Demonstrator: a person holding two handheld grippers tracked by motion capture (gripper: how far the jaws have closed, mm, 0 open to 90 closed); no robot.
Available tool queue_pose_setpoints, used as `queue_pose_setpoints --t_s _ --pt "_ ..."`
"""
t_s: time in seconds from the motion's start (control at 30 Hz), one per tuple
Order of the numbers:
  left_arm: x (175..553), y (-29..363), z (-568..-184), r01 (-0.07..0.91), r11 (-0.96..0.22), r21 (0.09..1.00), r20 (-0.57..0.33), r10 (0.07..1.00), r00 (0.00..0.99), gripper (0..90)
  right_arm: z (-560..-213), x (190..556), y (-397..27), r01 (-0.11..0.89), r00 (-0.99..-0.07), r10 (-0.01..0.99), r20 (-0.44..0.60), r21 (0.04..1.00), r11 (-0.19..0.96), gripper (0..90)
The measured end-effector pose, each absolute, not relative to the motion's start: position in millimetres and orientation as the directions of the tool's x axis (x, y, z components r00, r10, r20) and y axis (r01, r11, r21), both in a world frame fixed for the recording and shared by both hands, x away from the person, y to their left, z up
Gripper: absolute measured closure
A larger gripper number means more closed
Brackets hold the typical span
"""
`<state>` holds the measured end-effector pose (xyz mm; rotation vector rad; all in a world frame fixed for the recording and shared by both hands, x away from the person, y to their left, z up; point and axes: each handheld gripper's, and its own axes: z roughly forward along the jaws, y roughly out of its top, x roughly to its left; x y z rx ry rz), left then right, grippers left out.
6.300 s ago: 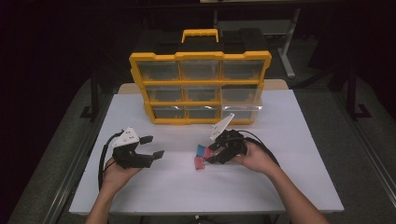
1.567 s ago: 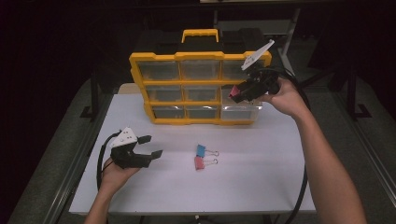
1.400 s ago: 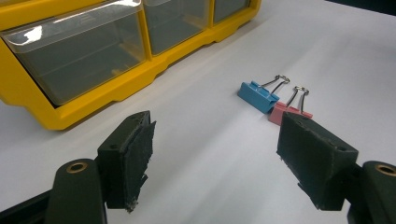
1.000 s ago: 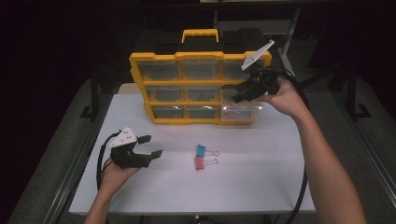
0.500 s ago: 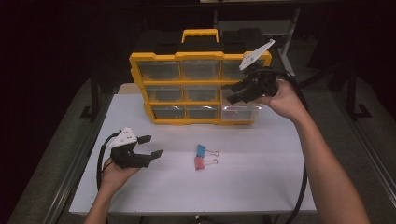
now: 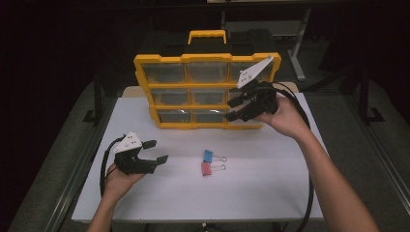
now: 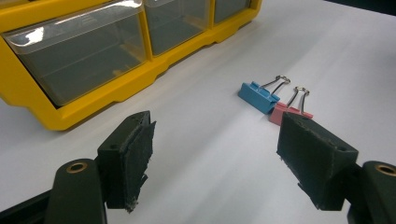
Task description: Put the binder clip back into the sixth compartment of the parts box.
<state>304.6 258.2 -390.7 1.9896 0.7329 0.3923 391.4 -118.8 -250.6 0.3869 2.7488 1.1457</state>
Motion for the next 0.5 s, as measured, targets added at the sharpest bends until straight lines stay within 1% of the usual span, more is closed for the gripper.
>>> queue_pose_setpoints --t_s 0.03,0.1,0.5 --pt "304.5 258.3 -390.6 0.335 -0.374 0.865 -0.022 0.638 0.769 26.5 -252.4 388.9 -116.2 0.192 -0.958 0.287 -0.012 0.715 0.672 45.0" --pt "304.5 258.7 -390.4 0.335 -0.375 0.864 -0.022 0.638 0.77 26.5 -257.3 388.8 -113.0 0.144 -0.966 0.255 -0.05 0.714 0.685 45.0" --pt "304.4 258.7 -390.6 0.333 -0.358 0.872 -0.029 0.642 0.766 26.5 -281.6 373.6 -99.0 0.128 -0.975 0.219 -0.04 0.703 0.699 44.0"
